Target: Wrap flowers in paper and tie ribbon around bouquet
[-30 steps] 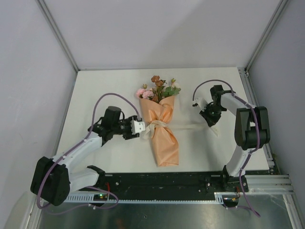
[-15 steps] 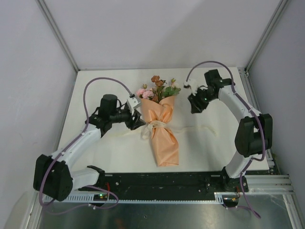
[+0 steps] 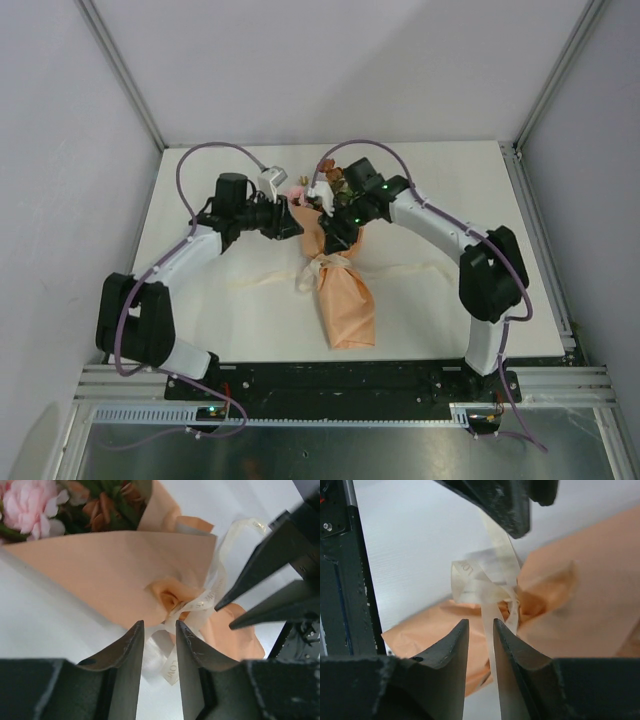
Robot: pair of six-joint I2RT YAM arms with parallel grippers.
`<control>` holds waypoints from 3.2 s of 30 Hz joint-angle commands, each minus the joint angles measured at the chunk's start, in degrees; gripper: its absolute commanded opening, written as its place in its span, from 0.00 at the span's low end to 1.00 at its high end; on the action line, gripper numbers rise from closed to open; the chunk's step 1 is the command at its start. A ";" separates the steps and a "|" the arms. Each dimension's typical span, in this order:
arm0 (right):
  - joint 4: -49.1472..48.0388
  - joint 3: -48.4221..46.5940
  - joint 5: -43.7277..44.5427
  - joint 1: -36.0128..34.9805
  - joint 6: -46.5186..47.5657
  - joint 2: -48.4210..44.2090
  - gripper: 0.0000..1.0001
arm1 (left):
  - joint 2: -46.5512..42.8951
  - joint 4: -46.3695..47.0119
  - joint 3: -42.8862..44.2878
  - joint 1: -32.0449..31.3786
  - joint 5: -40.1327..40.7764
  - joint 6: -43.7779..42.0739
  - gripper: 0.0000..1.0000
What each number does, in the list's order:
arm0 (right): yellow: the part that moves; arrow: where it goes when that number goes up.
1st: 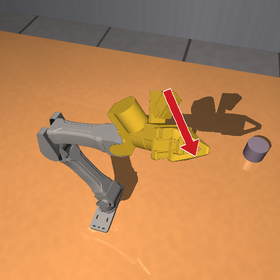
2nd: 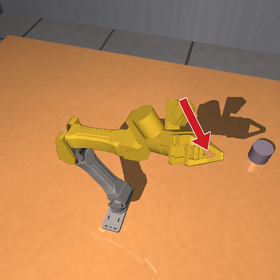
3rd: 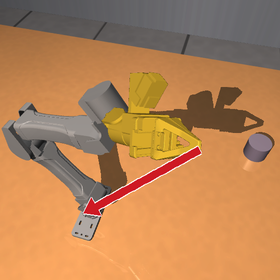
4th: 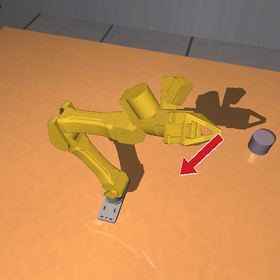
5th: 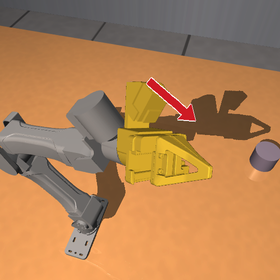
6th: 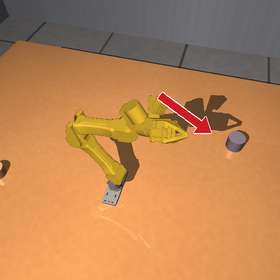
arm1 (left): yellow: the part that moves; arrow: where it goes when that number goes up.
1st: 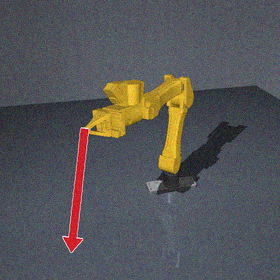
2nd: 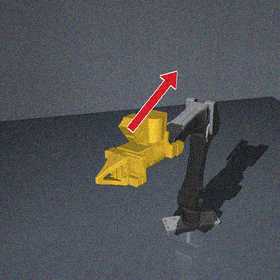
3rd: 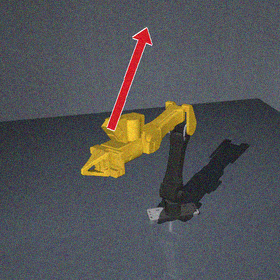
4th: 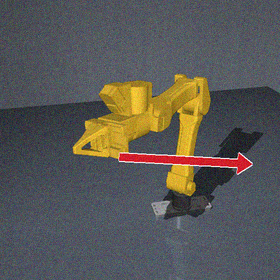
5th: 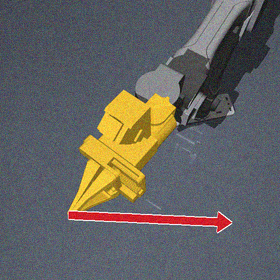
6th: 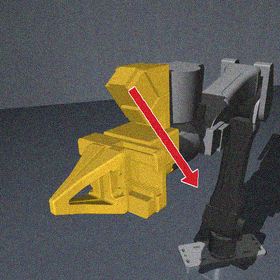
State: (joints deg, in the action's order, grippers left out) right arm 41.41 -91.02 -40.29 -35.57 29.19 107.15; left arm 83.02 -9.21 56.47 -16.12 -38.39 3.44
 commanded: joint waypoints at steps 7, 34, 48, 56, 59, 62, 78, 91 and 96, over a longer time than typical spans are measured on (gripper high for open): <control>0.60 -5.71 8.45 -1.94 1.70 7.49 0.32 | 5.29 -0.81 2.29 2.48 -2.80 7.91 0.35; -1.81 1.06 0.93 0.78 2.76 2.05 0.00 | 12.31 -1.97 6.74 0.22 -11.68 11.57 0.21; -9.62 9.88 0.82 1.21 2.67 -3.35 0.00 | 21.44 -6.78 13.64 -5.36 -9.72 10.57 0.18; -10.86 11.90 0.20 1.28 2.36 -4.80 0.00 | 23.91 -12.10 15.68 -7.85 -8.18 5.39 0.20; -12.21 13.09 -0.16 1.22 2.12 -5.72 0.00 | 24.57 -13.30 16.13 -8.41 -7.83 4.35 0.21; -12.61 13.68 -0.69 1.32 1.75 -6.51 0.00 | 25.03 -14.67 16.81 -8.75 -7.93 3.34 0.22; -14.62 15.68 -2.08 0.90 1.15 -8.06 0.00 | 25.23 -19.00 18.14 -9.65 -14.34 -3.31 0.46; -13.45 15.70 -1.90 0.42 1.23 -7.22 0.00 | 27.89 -19.20 19.98 -10.62 -13.77 -5.89 0.48; -12.74 15.77 -1.81 0.42 1.40 -7.21 0.00 | 28.72 -19.45 20.22 -10.96 -13.34 -6.56 0.49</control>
State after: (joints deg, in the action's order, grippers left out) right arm 28.73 -75.44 -41.01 -34.81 30.44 101.69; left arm 111.04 -28.08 74.50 -26.33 -50.24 -0.82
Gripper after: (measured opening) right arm 0.009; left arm 0.489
